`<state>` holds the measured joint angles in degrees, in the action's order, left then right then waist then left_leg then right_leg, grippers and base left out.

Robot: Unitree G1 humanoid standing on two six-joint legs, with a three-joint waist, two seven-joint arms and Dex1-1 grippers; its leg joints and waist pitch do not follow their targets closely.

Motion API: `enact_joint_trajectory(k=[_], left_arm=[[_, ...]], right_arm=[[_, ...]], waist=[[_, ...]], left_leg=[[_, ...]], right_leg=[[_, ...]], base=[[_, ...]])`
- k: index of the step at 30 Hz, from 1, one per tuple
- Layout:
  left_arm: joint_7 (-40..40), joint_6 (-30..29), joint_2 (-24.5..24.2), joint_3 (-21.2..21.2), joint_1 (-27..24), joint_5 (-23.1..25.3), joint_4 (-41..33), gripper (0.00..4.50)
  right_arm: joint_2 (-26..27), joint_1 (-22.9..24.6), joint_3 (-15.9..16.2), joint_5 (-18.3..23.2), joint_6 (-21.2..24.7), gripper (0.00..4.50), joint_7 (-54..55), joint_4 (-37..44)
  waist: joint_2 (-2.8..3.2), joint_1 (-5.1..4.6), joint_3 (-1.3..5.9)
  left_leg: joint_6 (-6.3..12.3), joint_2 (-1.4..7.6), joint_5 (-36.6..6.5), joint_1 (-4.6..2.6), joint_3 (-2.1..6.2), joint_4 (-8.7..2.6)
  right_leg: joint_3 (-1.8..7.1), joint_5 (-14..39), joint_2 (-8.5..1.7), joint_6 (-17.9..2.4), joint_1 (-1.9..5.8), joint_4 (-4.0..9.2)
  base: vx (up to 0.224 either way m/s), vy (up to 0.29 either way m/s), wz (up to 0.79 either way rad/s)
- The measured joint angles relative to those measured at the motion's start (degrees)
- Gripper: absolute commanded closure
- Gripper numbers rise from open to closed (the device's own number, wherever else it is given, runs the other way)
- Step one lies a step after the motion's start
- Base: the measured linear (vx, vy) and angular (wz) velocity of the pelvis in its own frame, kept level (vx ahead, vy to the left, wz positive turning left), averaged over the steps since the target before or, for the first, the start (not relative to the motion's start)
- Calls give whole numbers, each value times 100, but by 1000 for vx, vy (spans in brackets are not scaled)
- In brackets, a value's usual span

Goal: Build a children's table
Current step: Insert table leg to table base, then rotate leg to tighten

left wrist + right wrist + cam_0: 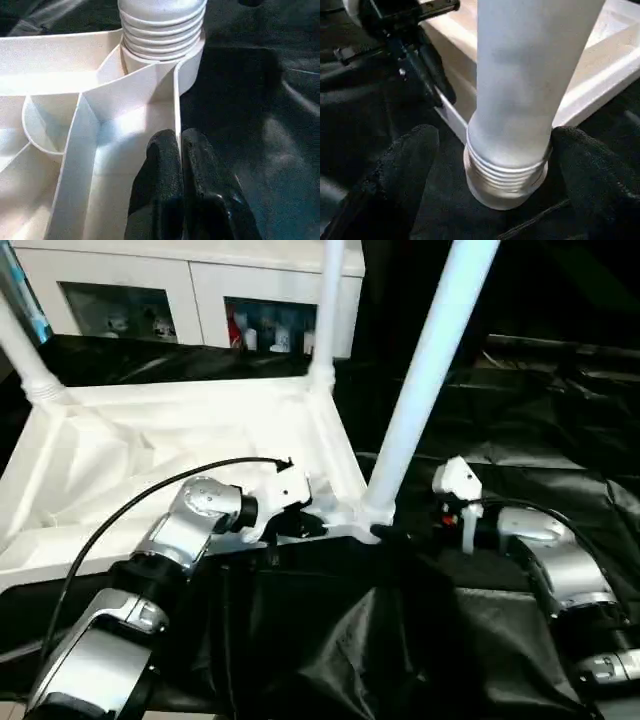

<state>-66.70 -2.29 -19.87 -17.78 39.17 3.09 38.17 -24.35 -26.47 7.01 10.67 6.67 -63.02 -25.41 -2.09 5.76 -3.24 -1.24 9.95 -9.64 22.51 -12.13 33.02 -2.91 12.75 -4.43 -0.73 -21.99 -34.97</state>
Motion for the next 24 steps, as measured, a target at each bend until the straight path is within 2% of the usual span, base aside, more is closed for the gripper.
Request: enact_joint_trajectory(k=[7,11,12,15,17,24], left_arm=[[-190,-137,-87,-1,-112,-2,-255,450],[-329,-165,-84,-21,-153,-52,-322,450],[-345,-175,-84,-23,-153,-63,-324,450],[-392,-226,-80,-48,-154,-85,-348,450],[-419,-239,-77,-55,-159,-92,-355,450],[-382,-237,-87,-57,-214,-90,-417,450]], right_arm=[[88,2,50,-3,65,50,25,45],[156,2,129,-34,82,79,88,40],[171,2,142,-36,86,100,97,34],[196,1,155,-52,94,109,130,-6],[217,0,175,-89,135,140,133,-8],[222,-5,187,-129,138,172,139,-12]], waist=[[1,-2,-1],[2,26,-1],[1,35,-1],[2,61,-1],[2,71,-1],[2,68,0]], left_leg=[[0,1,0,0,0,9],[0,1,0,0,0,11],[0,1,0,0,0,13],[0,1,0,0,0,19],[0,2,0,0,0,25],[0,4,0,0,0,41]], right_leg=[[1,0,0,0,1,-6],[0,0,0,0,1,-8],[0,0,0,0,1,-10],[1,0,0,0,1,-16],[0,0,0,0,1,-22],[1,0,0,0,2,-33]], base=[[0,0,0],[0,0,0],[0,0,0],[0,0,0],[0,0,0],[0,0,0]])
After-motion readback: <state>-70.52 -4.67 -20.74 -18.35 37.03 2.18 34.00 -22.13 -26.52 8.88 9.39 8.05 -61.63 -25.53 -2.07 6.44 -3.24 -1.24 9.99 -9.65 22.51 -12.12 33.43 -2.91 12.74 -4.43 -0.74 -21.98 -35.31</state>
